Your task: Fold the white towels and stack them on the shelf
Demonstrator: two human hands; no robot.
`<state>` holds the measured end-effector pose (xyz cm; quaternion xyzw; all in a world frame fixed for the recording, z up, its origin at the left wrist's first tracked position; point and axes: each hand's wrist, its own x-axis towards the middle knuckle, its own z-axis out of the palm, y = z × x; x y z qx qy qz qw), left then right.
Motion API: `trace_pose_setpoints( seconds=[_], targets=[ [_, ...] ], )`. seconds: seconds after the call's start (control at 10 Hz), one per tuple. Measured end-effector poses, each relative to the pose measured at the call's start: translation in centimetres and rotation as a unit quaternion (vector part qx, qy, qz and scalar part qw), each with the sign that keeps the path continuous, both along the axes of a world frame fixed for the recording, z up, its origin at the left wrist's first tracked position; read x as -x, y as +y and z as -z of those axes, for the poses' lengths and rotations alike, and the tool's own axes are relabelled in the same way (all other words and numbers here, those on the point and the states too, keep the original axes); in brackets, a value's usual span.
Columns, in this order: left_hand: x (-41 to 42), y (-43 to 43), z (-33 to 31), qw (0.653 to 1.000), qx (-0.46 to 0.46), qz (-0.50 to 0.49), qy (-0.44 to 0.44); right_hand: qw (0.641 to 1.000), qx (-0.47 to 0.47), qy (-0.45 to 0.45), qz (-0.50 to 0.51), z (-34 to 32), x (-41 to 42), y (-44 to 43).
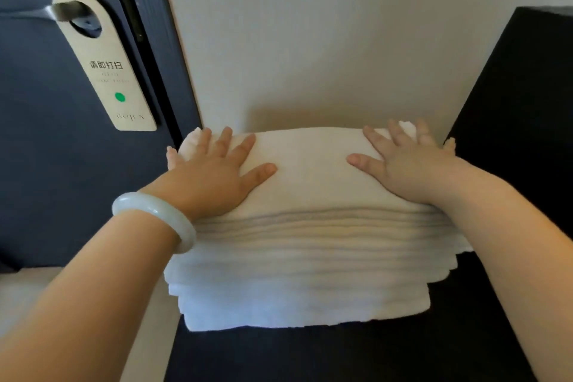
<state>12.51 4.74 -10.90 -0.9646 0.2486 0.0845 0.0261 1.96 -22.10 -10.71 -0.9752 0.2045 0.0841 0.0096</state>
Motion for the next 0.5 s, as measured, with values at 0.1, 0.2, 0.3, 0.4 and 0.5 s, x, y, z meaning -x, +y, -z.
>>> trace_pose_setpoints(
  seconds=[0.1, 0.2, 0.3, 0.4, 0.5],
  targets=[
    [0.6, 0.5, 0.5, 0.999, 0.043, -0.006, 0.002, 0.998, -0.048, -0.051, -0.006, 1.0, 1.2, 0.0],
    [1.7, 0.9, 0.1, 0.998, 0.065, -0.001, -0.011, 0.997, -0.063, -0.054, 0.0, 0.4, 2.2, 0.3],
    [3.3, 1.0, -1.3, 0.999, -0.02, 0.013, -0.043, 1.0, -0.014, -0.024, -0.011, -1.3, 2.5, 1.7],
    [4.7, 0.0, -5.4, 0.999, -0.032, 0.018, -0.006, 1.0, -0.006, -0.015, -0.026, -4.8, 2.9, 3.3],
    [7.4, -1.5, -10.1, 0.997, -0.02, 0.056, 0.045, 0.995, -0.06, -0.016, -0.077, -7.9, 4.3, 5.3]
  ],
)
